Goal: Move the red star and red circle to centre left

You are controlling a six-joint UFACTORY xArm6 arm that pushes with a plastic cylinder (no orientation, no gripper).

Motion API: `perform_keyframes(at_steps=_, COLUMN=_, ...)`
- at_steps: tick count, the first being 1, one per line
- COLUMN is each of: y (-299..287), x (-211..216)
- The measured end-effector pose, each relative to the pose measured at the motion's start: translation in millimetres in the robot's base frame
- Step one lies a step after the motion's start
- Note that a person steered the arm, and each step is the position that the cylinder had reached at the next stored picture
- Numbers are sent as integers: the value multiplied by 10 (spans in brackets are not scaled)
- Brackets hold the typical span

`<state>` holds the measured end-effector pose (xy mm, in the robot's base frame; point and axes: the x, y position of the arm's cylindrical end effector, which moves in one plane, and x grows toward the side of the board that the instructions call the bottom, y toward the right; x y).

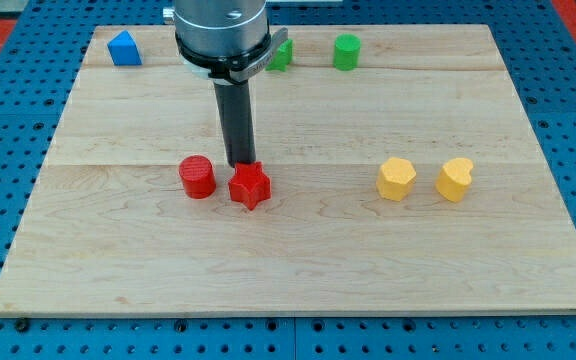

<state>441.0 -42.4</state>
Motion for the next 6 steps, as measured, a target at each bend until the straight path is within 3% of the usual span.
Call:
perform_keyframes(at_steps=1, y=910, x=-1)
perform_keyframes(at_steps=2, y=874, x=626)
perform_keyframes(at_steps=3, y=393, x=672)
perform_keyframes(at_steps=4, y=-220, x=419)
perform_keyframes(at_steps=5, y=-268, x=297)
perform_keyframes(at_steps=6, y=281, x=160)
